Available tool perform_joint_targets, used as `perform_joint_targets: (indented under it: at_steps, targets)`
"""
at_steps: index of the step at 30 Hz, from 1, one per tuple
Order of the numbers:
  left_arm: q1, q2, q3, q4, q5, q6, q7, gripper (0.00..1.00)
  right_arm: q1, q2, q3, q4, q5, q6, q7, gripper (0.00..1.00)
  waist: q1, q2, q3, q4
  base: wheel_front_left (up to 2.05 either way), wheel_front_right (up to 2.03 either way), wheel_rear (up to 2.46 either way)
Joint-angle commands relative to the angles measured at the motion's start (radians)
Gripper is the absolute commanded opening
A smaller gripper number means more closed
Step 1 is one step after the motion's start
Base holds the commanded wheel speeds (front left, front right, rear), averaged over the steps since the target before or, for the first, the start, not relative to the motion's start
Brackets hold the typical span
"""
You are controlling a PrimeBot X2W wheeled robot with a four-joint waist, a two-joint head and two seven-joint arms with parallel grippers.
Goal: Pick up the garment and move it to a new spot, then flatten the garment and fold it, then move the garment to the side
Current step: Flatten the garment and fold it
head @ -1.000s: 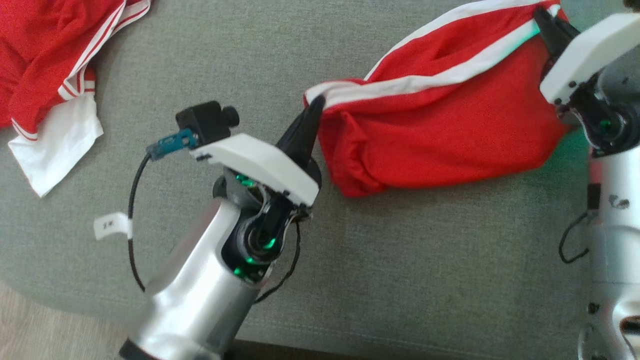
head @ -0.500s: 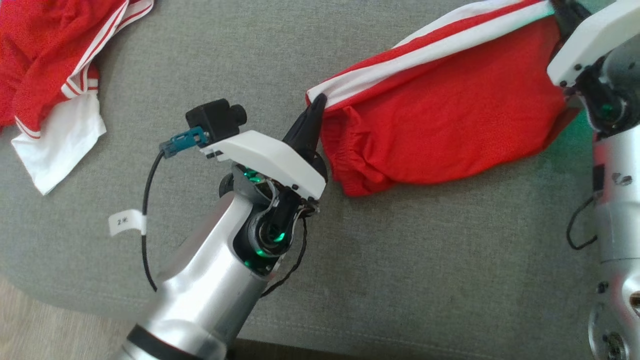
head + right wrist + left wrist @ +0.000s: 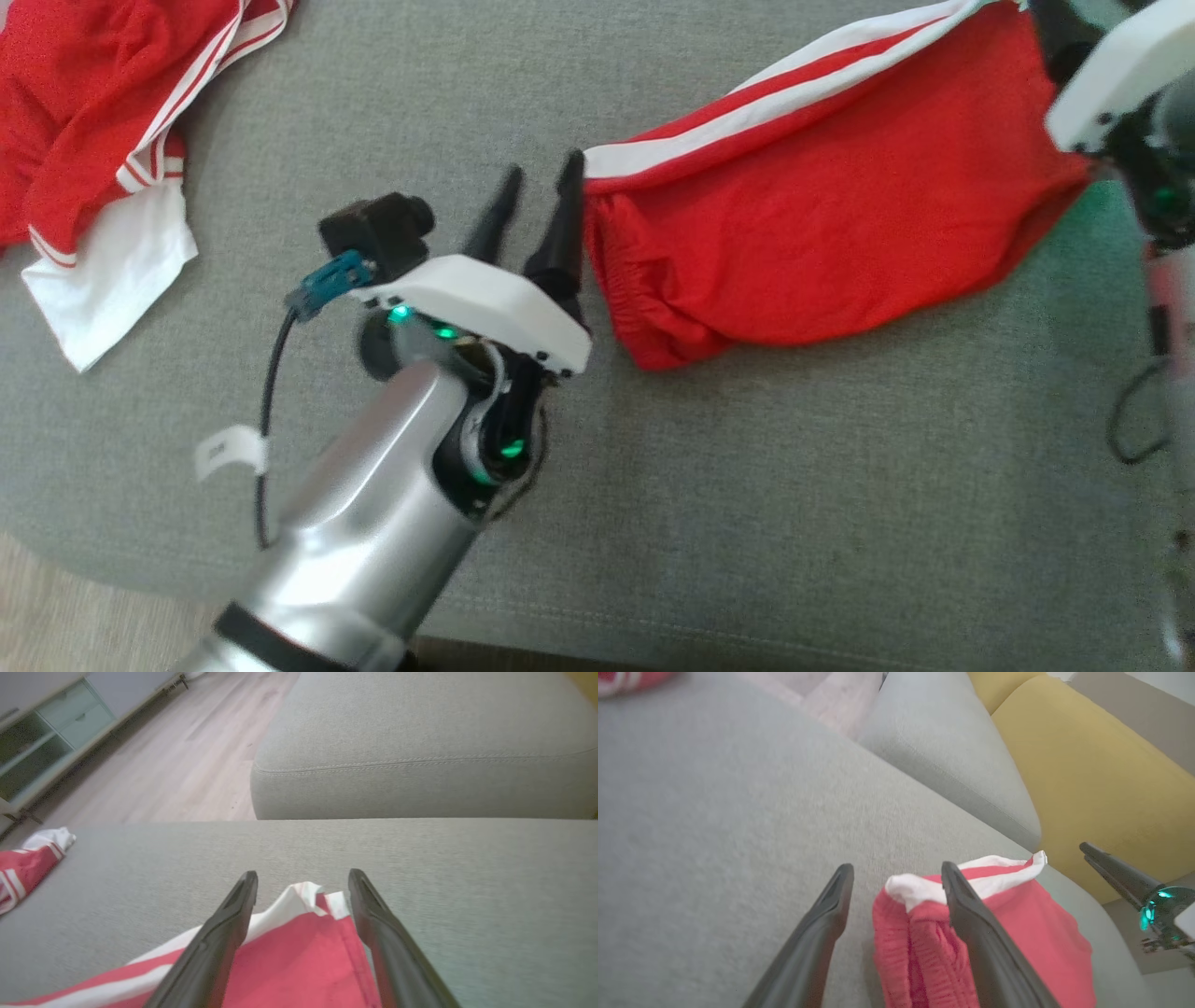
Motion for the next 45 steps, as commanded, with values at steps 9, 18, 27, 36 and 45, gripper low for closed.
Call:
perform_joint_targets:
  at_steps: [9, 18, 27, 36, 45]
  targets:
    - [0.152, 0.085, 0.000, -0.255, 0.408, 0.127, -0.052, 1.00, 0.133, -0.134, 0.106, -0.134, -0.050, 0.008, 0.242, 1.00, 0.0000, 0.0000, 0.004, -0.002, 0.00, 0.00, 0.00]
    - [0.273, 0.043, 0.023, -0.313, 0.589, 0.084, -0.052, 1.00, 0.138, -0.112, 0.040, -0.130, -0.086, 0.008, 0.348, 1.00, 0.0000, 0.0000, 0.034, 0.049, 0.00, 0.00, 0.00]
    - [0.350, 0.005, 0.132, -0.302, 0.663, 0.001, -0.053, 1.00, 0.180, 0.014, -0.085, -0.102, -0.041, 0.008, 0.369, 0.00, 0.0000, 0.0000, -0.021, 0.005, 0.00, 0.00, 0.00]
    - [0.495, 0.016, 0.248, -0.276, 0.712, -0.053, -0.053, 1.00, 0.330, 0.056, -0.337, -0.144, 0.034, 0.008, 0.341, 0.00, 0.0000, 0.0000, -0.156, -0.120, 0.00, 0.00, 0.00]
    - [0.535, -0.005, 0.265, -0.269, 0.726, -0.091, -0.053, 1.00, 0.317, 0.030, -0.506, -0.202, -0.059, 0.008, 0.321, 0.00, 0.0000, 0.0000, -0.163, -0.107, 0.00, 0.00, 0.00]
